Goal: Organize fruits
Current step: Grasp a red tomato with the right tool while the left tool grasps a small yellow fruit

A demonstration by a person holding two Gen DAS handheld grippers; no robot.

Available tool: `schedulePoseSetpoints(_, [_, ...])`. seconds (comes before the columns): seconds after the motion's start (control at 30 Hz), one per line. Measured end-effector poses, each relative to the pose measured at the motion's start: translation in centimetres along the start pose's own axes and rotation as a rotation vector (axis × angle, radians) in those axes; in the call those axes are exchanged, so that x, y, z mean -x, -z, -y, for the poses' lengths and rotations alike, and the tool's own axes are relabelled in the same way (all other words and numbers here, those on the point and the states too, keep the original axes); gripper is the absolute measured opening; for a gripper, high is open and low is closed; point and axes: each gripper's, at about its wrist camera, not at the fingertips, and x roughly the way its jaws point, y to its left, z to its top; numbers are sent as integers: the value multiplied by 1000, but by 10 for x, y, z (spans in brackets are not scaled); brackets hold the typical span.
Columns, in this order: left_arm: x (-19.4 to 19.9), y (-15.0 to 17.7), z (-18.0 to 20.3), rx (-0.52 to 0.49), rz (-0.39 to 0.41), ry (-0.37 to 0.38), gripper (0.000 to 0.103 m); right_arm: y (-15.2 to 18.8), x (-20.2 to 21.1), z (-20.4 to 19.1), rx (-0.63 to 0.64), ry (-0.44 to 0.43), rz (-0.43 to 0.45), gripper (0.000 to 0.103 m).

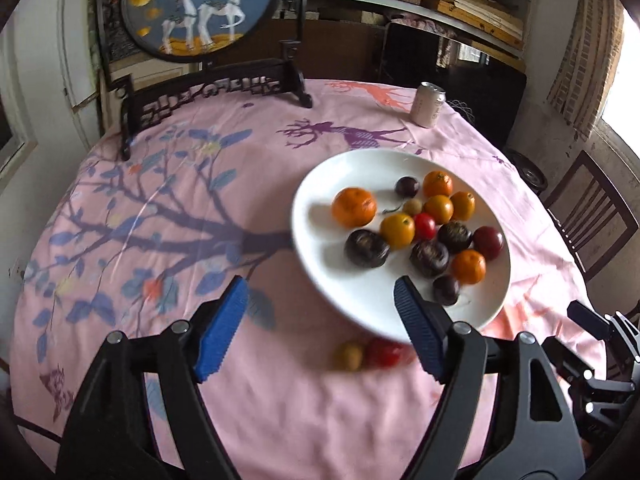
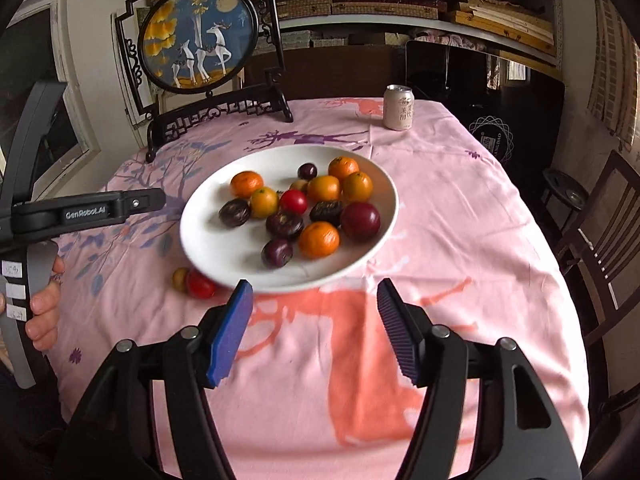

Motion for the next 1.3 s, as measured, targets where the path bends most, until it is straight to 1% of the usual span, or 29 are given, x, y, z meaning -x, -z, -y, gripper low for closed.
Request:
schedulePoseSetpoints(0.1, [6, 28, -26, 45, -20, -10, 77, 10, 1, -16, 9, -29, -34, 65])
schedulePoseSetpoints(0.2, [7, 47, -44, 68, -57, -22, 78, 13, -1, -36, 31, -64, -47, 65])
schedulePoseSetpoints(0.27, [9, 55, -55, 91, -63, -34, 78, 15, -6, -50, 46, -96, -58, 65])
schedulePoseSetpoints(0.33, [14, 61, -67, 113, -65, -28, 78, 17, -16, -66, 68, -132, -78, 65])
schedulePoseSetpoints(0.4, [18, 64, -75, 129, -62, -26, 78, 16, -26, -79, 96, -146, -86, 64])
schedulePoseSetpoints(0.43, [20, 65, -78, 135, -58, -24, 78, 16, -33, -85, 110, -144, -90, 60])
schedulePoseSetpoints(0.5, [24, 67, -83, 146, -50, -19, 78, 12, -47, -93, 127, -156, -120, 55])
schedulePoseSetpoints(0.53, [26, 67, -85, 148, -47, -16, 78, 11, -55, -97, 128, -165, -133, 50])
schedulePoseSetpoints(0.57, [27, 68, -86, 147, -45, -12, 78, 9, -63, -99, 134, -168, -144, 48])
schedulePoseSetpoints(0.67, [29, 69, -86, 139, -41, -2, 78, 7, -83, -105, 155, -120, -168, 47])
schedulePoseSetpoints(0.73, [30, 70, -85, 131, -40, 8, 78, 6, -94, -106, 153, -106, -188, 47])
schedulePoseSetpoints(0.83, [30, 71, -82, 120, -41, 23, 79, 5, -103, -108, 166, -73, -192, 47])
schedulePoseSetpoints(0.97, [30, 71, -77, 104, -42, 35, 79, 2, -111, -110, 176, -48, -191, 39])
schedulePoseSetpoints(1.03, [30, 71, -75, 98, -41, 41, 79, 0, -115, -111, 178, -54, -195, 32])
schedulePoseSetpoints(1.07, [29, 70, -75, 97, -42, 42, 79, 0, -117, -112, 178, -60, -196, 32])
schedulePoseSetpoints(1.1, [28, 70, -74, 95, -45, 45, 79, 0, -117, -112, 180, -57, -194, 30])
schedulePoseSetpoints(1.17, [24, 69, -70, 87, -56, 49, 79, 0, -112, -111, 171, -75, -193, 30])
schedulePoseSetpoints(1.23, [20, 68, -63, 71, -71, 61, 79, 3, -100, -108, 159, -88, -193, 30])
schedulePoseSetpoints(1.3, [15, 66, -53, 50, -88, 80, 79, 8, -83, -102, 157, -84, -186, 30])
